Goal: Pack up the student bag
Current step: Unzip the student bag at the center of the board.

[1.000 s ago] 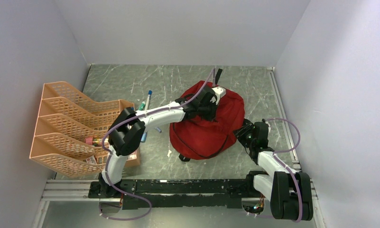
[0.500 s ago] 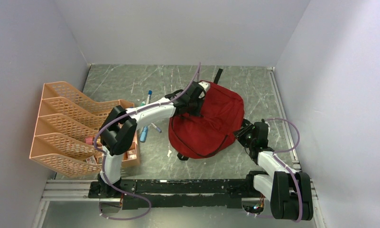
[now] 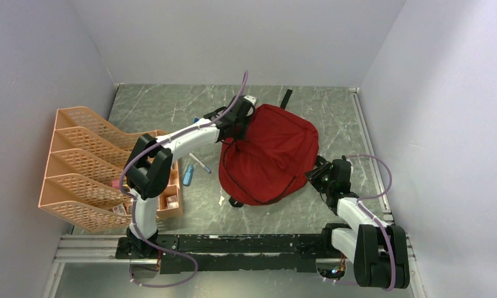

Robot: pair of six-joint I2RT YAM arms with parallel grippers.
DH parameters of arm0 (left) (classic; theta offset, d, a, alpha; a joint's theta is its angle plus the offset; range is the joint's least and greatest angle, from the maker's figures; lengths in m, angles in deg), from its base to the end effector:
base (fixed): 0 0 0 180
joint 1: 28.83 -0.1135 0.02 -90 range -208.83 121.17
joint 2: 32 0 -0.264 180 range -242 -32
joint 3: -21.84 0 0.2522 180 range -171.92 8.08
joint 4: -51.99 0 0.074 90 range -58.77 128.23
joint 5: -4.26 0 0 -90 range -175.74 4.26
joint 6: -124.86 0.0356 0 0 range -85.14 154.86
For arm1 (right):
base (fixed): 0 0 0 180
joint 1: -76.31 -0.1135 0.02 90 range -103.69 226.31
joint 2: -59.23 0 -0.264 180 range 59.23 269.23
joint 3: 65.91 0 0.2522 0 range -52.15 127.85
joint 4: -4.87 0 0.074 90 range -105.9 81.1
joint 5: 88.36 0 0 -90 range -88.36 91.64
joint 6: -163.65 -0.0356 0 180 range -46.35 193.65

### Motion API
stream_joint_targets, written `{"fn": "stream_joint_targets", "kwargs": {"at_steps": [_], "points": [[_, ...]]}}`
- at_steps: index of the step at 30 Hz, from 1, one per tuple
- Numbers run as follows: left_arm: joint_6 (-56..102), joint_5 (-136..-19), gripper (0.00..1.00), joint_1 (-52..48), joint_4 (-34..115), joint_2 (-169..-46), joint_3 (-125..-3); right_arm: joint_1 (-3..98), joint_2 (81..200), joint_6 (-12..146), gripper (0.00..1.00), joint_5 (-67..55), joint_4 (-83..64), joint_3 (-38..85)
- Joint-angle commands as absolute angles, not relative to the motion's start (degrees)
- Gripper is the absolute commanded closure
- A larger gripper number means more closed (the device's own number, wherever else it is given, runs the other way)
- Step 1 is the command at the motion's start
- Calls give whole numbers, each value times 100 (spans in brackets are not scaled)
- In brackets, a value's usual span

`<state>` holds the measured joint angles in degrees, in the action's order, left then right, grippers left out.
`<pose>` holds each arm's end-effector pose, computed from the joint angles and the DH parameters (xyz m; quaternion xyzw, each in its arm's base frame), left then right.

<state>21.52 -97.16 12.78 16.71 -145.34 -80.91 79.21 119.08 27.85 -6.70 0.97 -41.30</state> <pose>0.3399 -0.2924 0.2314 0.1890 0.9034 -0.0906 0.3742 0.1781 -0.0039 0.1273 0.3429 0.8335 0.2177 0.3746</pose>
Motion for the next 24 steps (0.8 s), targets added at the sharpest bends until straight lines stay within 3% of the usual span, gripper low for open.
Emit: {"fn": "stream_joint_targets", "kwargs": {"at_steps": [1,12,22,24], "points": [[2472,-10244,95,1057,1667,-14186,-8149,7987,11786,2989,69,-342,-300,-3963],[2291,-10838,95,459,1532,-14560,-8411,7983,11759,2959,68,-425,-425,-3880],[2106,-9827,95,183,1735,-14982,-8475,7983,11662,3111,67,-513,-619,-3684],[2057,-9635,88,180,1812,-14891,-8410,7983,11618,3103,63,-621,-709,-3568]]}}
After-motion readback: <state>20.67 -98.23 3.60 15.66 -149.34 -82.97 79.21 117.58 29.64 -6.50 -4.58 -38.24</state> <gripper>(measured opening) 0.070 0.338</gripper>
